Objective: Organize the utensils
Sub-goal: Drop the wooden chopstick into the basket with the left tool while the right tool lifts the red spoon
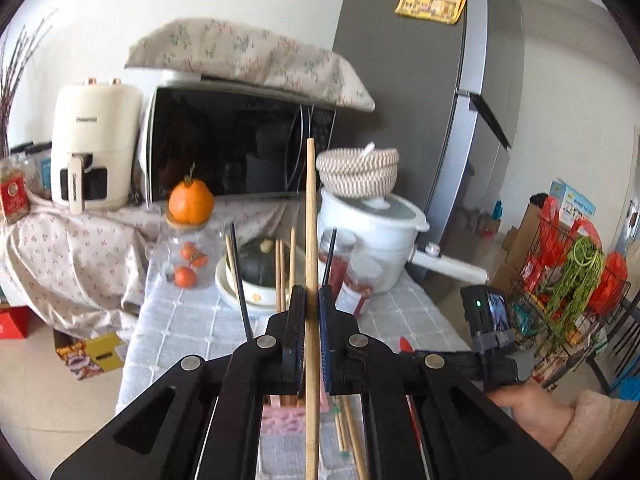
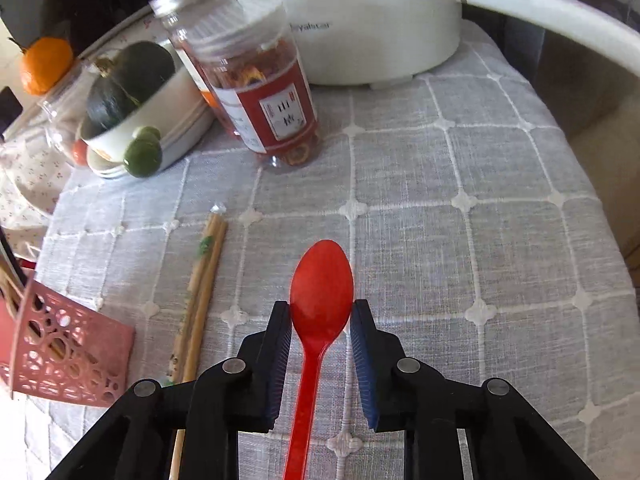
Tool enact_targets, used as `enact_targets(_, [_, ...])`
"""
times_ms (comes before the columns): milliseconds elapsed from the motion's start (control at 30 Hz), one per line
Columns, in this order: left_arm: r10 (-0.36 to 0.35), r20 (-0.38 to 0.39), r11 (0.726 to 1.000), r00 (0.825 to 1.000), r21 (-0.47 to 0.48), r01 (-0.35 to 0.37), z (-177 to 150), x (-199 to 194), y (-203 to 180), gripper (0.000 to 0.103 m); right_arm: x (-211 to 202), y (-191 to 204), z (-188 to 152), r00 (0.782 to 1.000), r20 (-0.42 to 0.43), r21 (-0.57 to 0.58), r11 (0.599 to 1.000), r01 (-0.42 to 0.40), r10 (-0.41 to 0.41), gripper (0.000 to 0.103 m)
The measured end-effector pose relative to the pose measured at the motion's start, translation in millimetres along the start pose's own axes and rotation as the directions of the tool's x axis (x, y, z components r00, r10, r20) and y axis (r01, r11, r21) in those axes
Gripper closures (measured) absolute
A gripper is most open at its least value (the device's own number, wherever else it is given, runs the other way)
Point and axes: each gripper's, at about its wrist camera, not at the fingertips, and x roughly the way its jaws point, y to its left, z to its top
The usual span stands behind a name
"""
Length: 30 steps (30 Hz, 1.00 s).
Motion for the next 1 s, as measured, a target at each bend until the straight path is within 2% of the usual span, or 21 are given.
enact_targets(133, [0.041, 0.148, 0.999, 0.988, 0.027, -0.046, 9, 2, -4, 0.097, -23, 6, 2, 0.996, 0.087, -0.01, 0.999, -0.035, 0.035, 0.076])
enact_targets(200, [0.065, 0.182, 0.997, 0.981, 0.024, -0.071, 11, 11, -4, 0.097, -34, 8, 0, 0.992, 0.123, -0.025, 0.999, -0.041, 0.043, 0.076])
enact_targets(367, [0.115, 0.209, 0.993, 0.971, -0.005, -0.116, 6, 44, -1, 0.097, -50, 8, -1, 0.984, 0.169, -0.041, 0.998, -0.056, 0.063, 0.076])
enact_targets(567, [0.14, 0.191, 0.99, 0.971, -0.023, -0.138, -11, 70, 4, 0.097, -51, 6, -2, 0.979, 0.193, -0.048, 0.997, -0.061, 0.069, 0.076])
enact_targets(833, [0.127, 0.158, 0.992, 0.979, -0.018, -0.126, -31, 79, 3, 0.097, -55, 9, -3, 0.972, 0.225, -0.048, 0.997, -0.064, 0.073, 0.076])
enact_targets(1000, [0.132, 0.088, 0.991, 0.987, -0.032, -0.129, -39, 81, 8, 0.096, -69, 15, -5, 0.954, 0.288, -0.054, 0.996, -0.07, 0.083, 0.076])
